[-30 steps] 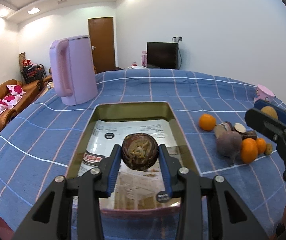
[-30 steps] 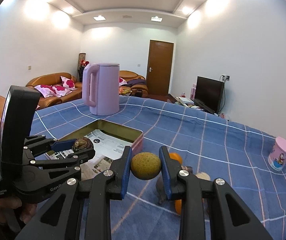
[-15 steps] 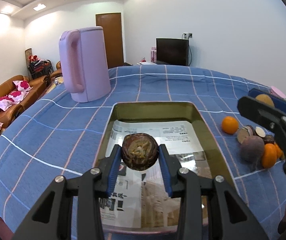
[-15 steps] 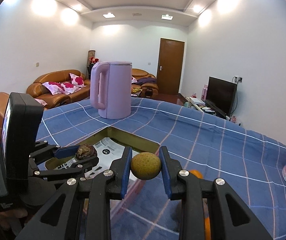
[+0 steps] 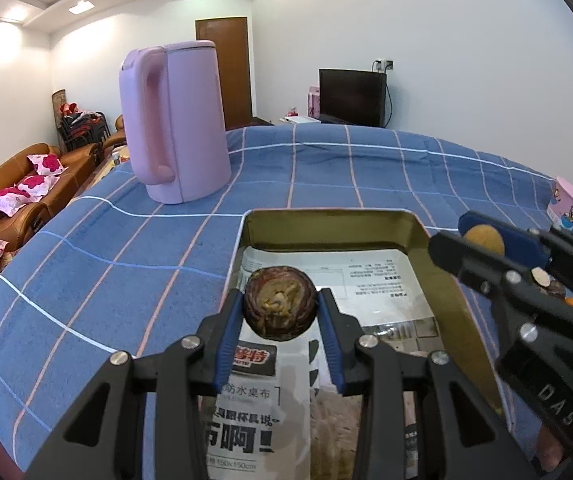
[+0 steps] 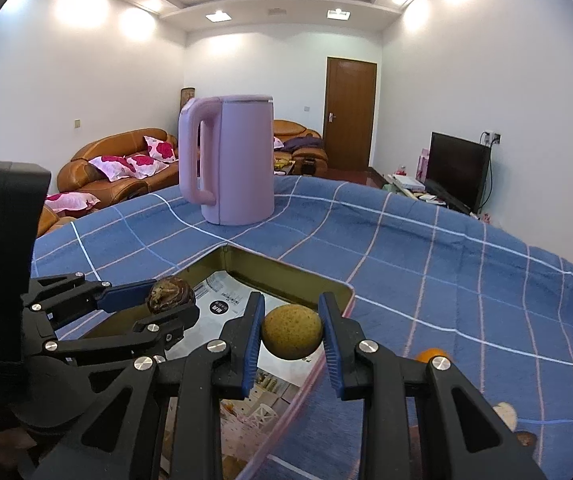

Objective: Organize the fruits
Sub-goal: 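Carry the brown fruit over the tin with the left tool while the right tool carries the yellow-green fruit there, then open the left tool to drop the brown fruit into the tin while the right tool drops its fruit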

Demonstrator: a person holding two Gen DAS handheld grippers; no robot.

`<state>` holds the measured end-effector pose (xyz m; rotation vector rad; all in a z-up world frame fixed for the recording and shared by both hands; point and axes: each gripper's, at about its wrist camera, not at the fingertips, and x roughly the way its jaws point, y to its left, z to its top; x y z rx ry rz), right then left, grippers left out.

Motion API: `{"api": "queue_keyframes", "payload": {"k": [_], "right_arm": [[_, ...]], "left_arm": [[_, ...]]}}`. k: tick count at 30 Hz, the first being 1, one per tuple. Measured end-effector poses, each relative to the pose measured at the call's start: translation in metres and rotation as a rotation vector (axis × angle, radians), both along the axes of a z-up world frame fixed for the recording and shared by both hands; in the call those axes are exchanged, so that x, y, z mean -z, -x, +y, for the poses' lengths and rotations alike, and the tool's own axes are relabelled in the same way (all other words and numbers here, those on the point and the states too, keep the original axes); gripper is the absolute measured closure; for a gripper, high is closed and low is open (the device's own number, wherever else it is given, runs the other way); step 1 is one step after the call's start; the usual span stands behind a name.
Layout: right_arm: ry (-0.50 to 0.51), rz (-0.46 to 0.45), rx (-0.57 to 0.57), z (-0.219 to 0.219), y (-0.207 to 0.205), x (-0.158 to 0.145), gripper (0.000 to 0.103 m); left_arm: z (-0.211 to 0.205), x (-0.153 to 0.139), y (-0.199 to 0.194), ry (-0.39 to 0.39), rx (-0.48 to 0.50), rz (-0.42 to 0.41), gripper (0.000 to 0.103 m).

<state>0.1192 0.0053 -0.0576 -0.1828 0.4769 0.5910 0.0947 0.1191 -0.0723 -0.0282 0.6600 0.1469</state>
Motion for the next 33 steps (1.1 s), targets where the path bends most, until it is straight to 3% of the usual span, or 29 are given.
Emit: {"api": "queue_keyframes", "payload": {"k": [27, 33], "right_arm": [[0.036, 0.082, -0.061, 0.016, -0.014, 0.016, 0.073], [0.021, 0.079, -0.046, 0.012, -0.015, 0.015, 0.063]], "left_arm": [[0.008, 0.004, -0.008, 0.003, -0.009, 0.031, 0.063], [0.009, 0.004, -0.005, 0.011, -0.008, 0.029, 0.062]]}}
